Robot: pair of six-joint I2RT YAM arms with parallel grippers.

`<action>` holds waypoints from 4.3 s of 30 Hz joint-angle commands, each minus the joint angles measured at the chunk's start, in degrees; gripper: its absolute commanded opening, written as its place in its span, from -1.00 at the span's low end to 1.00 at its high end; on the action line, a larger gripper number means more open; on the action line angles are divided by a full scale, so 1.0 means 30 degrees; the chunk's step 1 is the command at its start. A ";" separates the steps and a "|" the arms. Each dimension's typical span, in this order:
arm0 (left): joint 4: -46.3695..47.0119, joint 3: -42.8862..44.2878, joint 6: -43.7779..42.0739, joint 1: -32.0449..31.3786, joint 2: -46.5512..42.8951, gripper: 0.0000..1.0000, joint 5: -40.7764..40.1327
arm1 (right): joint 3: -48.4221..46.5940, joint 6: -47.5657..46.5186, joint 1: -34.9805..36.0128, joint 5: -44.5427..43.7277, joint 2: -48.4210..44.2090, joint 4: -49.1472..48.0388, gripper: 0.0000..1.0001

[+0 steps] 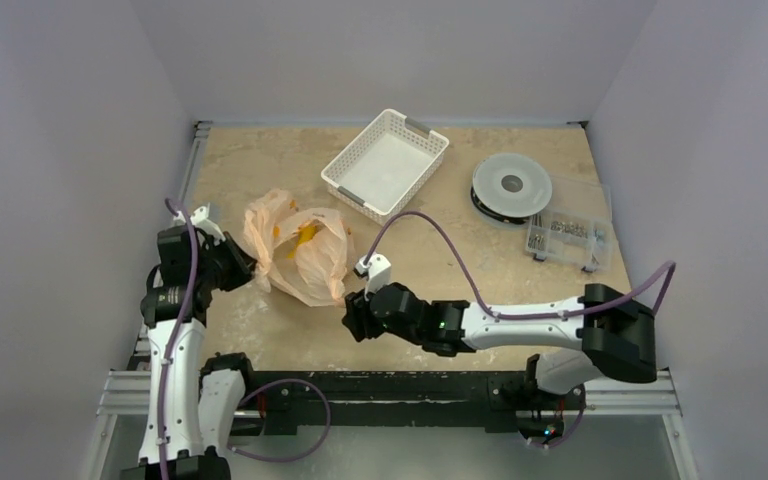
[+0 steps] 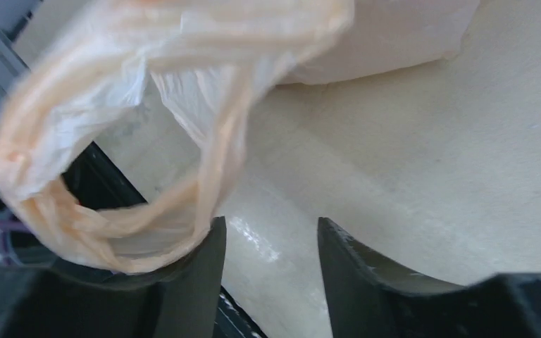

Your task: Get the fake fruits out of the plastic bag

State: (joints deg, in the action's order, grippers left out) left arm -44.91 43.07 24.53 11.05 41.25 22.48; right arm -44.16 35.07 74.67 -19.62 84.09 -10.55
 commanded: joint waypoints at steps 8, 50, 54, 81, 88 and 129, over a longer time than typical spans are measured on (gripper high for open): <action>0.1561 -0.0418 -0.0729 -0.0645 -0.1328 -1.00 -0.0791 | -0.6175 -0.5710 -0.0144 0.1345 -0.3768 0.7700 0.83; 0.1086 -0.0265 -0.0473 -0.1434 -0.3476 -1.00 -0.3846 | -0.9050 -0.3001 -0.2828 -0.2112 0.7244 0.2150 -0.26; 0.1061 -0.0321 -0.0416 -0.1525 -0.3267 -1.00 -0.3990 | -0.6606 -0.2730 -0.1824 -0.2702 0.6981 0.0865 -0.26; 0.4019 -0.4041 0.6020 -0.4206 0.0675 0.66 -0.0137 | -0.4685 -0.1645 -0.2527 -0.0132 0.2922 -0.1197 -0.08; 0.3247 -0.5480 0.7014 -0.4437 -0.0078 -0.31 -0.1467 | -0.3831 -0.1741 -0.2538 -0.0002 0.4372 -0.2090 -0.10; -0.5172 0.1541 0.5209 -0.4562 -0.6622 0.93 0.3065 | -0.0312 -0.3884 -0.1395 0.5397 -0.1709 -0.3835 0.55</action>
State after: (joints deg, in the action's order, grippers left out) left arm -60.58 48.10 38.39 -2.42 21.93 30.79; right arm -45.98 24.40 70.39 -6.52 78.61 -15.92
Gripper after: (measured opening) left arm 0.942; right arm 0.785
